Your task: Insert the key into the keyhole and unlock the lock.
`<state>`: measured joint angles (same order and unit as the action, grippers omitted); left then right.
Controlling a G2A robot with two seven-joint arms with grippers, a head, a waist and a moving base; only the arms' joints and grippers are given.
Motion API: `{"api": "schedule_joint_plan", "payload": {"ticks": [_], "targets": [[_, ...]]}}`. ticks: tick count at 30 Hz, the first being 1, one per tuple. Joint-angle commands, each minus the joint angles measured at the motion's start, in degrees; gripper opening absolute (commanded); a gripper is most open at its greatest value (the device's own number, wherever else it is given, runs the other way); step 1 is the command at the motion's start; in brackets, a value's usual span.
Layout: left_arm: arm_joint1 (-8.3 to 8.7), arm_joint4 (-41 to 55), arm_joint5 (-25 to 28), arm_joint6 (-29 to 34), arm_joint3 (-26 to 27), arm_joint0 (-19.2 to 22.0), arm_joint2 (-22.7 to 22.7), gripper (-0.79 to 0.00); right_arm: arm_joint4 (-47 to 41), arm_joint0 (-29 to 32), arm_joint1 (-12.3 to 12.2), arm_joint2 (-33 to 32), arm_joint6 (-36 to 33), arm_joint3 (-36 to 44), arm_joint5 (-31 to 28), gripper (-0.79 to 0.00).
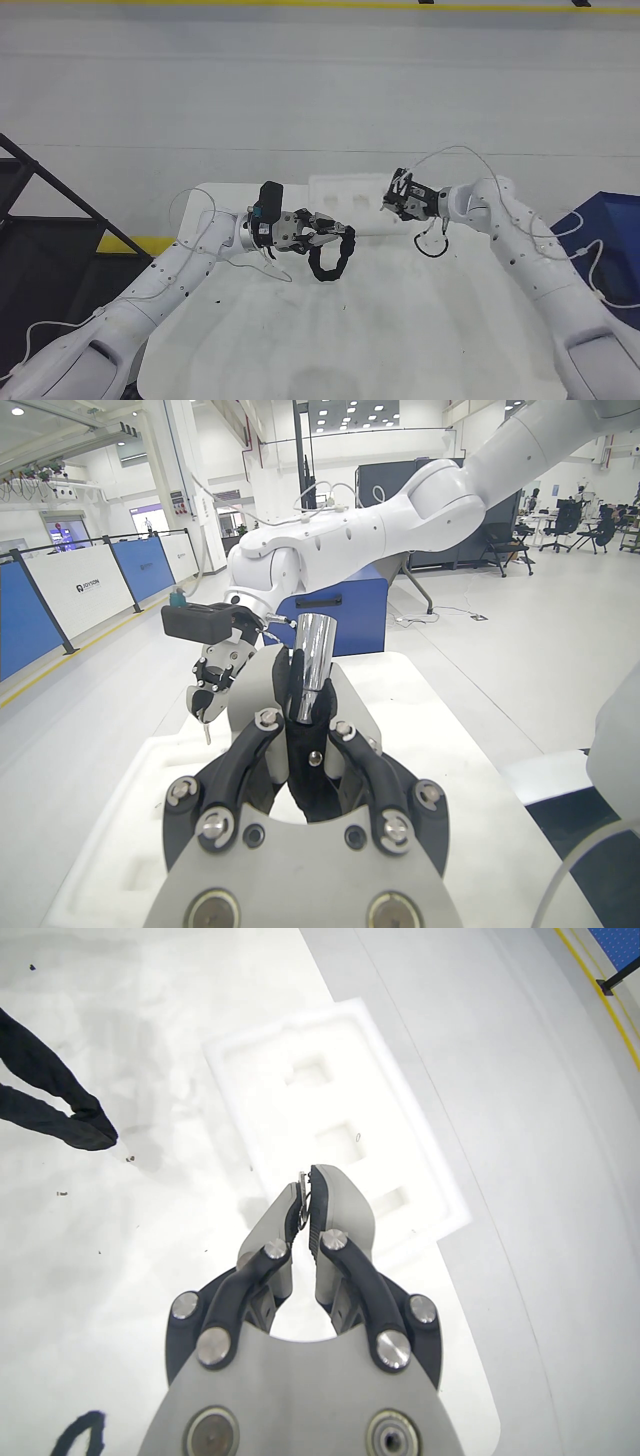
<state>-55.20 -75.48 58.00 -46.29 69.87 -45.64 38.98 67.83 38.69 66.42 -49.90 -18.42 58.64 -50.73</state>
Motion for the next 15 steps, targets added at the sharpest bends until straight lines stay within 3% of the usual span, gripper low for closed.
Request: {"api": "schedule_joint_plan", "payload": {"ticks": [1, 6, 10, 15], "targets": [[0.0, 0.0, 0.0, 0.0, 0.0, 0.0, 0.0, -0.785, -1.89, 4.45, -1.58, -3.62, -5.94, 8.77, 1.73, -0.785], [0.0, 0.0, 0.0, 0.0, 0.0, 0.0, 0.0, -0.785, -6.62, 16.18, -5.04, -12.81, -17.55, 28.63, 5.35, -0.785], [0.0, 0.0, 0.0, 0.0, 0.0, 0.0, 0.0, -0.785, -7.37, 21.83, -6.55, -16.9, -22.46, 39.31, 4.79, -0.785], [0.0, 0.0, 0.0, 0.0, 0.0, 0.0, 0.0, -0.785, -7.26, 26.61, -7.5, -20.48, -20.08, 48.18, 4.44, -0.785]]}}
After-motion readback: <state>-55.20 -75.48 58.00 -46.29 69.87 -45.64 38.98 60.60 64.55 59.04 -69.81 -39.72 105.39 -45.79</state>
